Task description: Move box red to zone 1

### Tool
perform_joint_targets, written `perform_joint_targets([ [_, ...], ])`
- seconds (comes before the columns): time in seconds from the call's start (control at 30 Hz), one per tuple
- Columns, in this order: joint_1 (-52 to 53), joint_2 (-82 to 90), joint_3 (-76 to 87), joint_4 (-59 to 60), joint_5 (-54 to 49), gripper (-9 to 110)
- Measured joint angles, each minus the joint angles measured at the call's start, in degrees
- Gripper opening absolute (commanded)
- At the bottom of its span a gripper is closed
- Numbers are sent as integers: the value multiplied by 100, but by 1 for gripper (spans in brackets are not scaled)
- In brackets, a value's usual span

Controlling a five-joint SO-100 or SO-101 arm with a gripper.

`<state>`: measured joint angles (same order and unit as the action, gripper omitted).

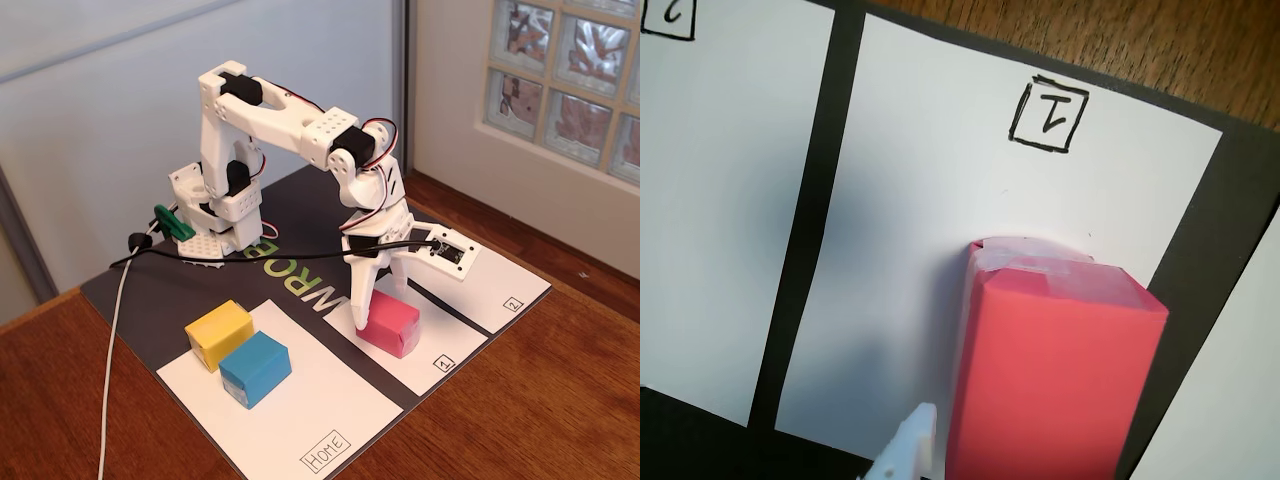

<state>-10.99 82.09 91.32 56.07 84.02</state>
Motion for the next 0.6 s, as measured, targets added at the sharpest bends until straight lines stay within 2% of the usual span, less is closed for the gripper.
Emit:
perform_joint_targets([
  [0.6, 123, 378, 0, 272, 360, 51],
])
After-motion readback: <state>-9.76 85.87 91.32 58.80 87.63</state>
